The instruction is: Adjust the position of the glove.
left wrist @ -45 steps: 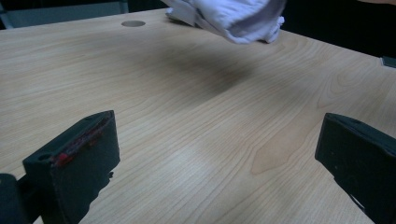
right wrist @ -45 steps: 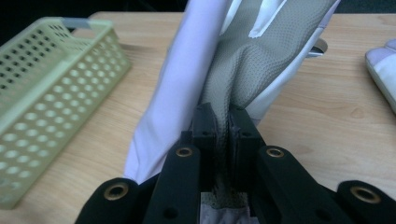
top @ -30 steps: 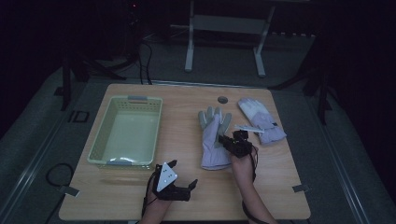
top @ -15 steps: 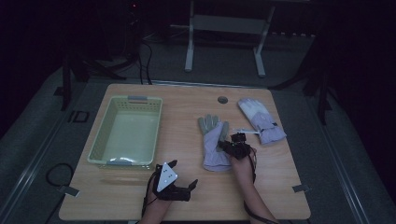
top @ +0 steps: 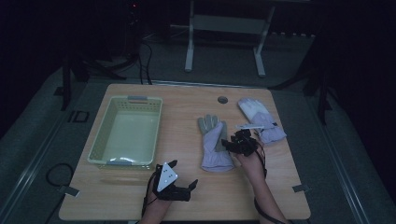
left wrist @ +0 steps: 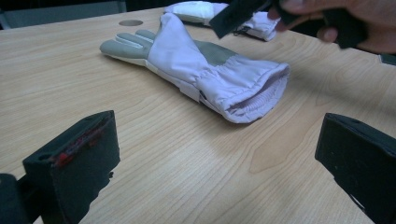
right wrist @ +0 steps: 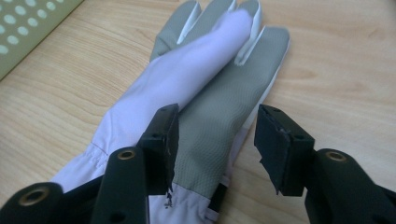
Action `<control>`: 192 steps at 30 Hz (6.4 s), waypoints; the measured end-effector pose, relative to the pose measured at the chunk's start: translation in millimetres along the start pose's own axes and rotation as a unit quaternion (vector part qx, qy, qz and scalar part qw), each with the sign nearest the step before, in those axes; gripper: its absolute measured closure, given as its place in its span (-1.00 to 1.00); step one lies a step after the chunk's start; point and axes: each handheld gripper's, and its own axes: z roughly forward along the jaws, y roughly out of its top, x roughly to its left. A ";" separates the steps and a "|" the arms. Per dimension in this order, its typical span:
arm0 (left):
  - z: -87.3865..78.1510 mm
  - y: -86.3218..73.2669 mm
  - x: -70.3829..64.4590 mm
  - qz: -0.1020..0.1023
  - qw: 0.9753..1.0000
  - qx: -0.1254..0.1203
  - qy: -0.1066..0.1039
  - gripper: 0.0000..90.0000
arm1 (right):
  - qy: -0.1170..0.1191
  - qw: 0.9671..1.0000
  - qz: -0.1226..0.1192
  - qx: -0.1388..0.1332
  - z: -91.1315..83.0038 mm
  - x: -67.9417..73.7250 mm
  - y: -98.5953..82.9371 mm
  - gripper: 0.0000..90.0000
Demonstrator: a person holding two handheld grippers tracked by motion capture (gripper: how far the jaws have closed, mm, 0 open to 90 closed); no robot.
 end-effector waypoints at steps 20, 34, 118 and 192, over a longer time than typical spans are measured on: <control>0.2 0.0 0.5 -0.004 1.000 0.000 -0.001 -1.00 | -0.003 0.993 -0.115 -0.003 -44.3 -50.6 17.1 0.14; 0.3 0.1 2.0 -0.011 1.000 0.001 -0.004 -1.00 | -0.063 0.994 -0.088 -0.026 -57.9 -120.2 27.3 0.25; 0.0 0.0 -0.1 -0.001 1.000 0.002 -0.007 -1.00 | -0.138 0.987 0.078 -0.017 -88.1 -74.6 -11.4 0.76; 0.4 0.2 0.8 -0.005 1.000 0.004 -0.009 -1.00 | -0.027 1.000 0.000 0.016 -50.0 -124.2 -30.2 0.77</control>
